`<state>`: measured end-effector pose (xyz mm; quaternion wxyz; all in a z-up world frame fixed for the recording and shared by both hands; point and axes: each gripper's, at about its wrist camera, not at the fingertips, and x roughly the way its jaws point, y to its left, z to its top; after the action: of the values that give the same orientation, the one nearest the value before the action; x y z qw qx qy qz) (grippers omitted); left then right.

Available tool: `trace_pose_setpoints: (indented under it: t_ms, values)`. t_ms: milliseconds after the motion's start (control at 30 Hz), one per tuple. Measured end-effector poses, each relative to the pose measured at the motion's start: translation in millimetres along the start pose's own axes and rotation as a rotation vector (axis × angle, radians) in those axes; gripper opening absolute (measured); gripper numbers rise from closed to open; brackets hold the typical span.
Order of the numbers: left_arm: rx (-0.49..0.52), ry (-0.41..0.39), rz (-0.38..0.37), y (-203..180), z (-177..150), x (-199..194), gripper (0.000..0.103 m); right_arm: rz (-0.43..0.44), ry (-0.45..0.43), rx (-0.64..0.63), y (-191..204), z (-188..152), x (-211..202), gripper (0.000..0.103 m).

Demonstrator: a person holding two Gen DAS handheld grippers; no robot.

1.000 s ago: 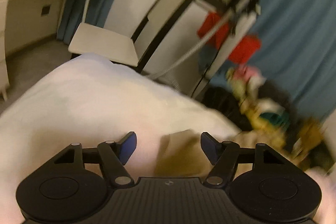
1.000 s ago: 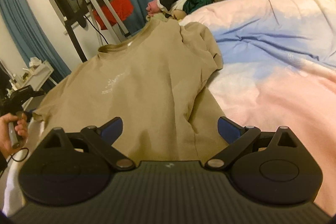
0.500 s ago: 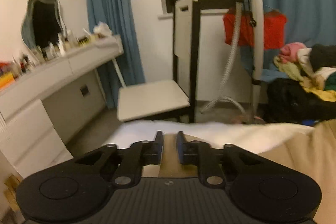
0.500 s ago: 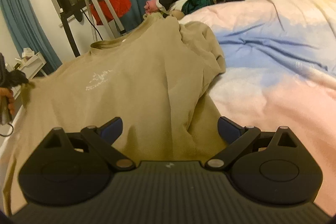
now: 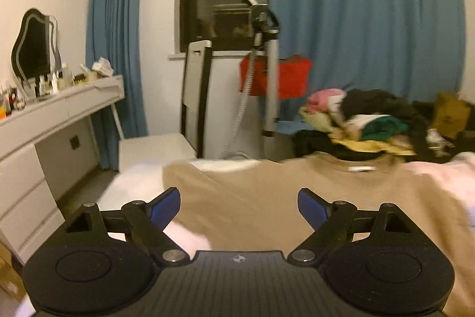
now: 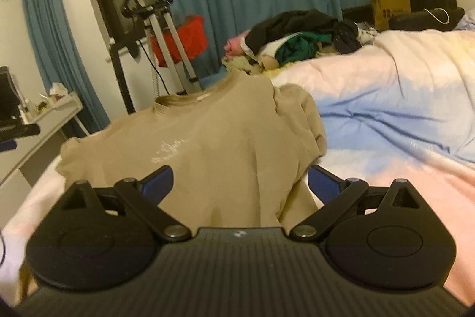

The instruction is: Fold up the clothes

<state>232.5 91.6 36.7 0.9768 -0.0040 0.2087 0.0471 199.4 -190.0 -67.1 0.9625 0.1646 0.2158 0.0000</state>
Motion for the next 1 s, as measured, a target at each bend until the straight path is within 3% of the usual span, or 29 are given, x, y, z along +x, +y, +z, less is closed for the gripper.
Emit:
trace_pose_setpoints:
  t_ms: [200, 400, 600, 767, 867, 1000]
  values:
    - [-0.061, 0.028, -0.111, -33, -30, -103, 0.088, 0.04, -0.049, -0.007, 3, 5, -33, 0.098]
    - [-0.008, 0.035, -0.163, -63, -64, -153, 0.089, 0.044, -0.078, 0.005, 0, 2, -64, 0.098]
    - [-0.044, 0.085, -0.172, -58, -88, -143, 0.09, 0.059, -0.072, 0.051, -14, 6, -56, 0.098]
    - [-0.075, 0.123, -0.163, -45, -93, -123, 0.09, 0.058, -0.036, 0.145, -46, 17, -2, 0.098]
    - [-0.078, 0.16, -0.162, -44, -101, -109, 0.09, 0.049, -0.004, 0.219, -70, 18, 27, 0.08]
    - [-0.108, 0.216, -0.18, -45, -105, -90, 0.09, 0.044, 0.039, 0.337, -103, 17, 65, 0.079]
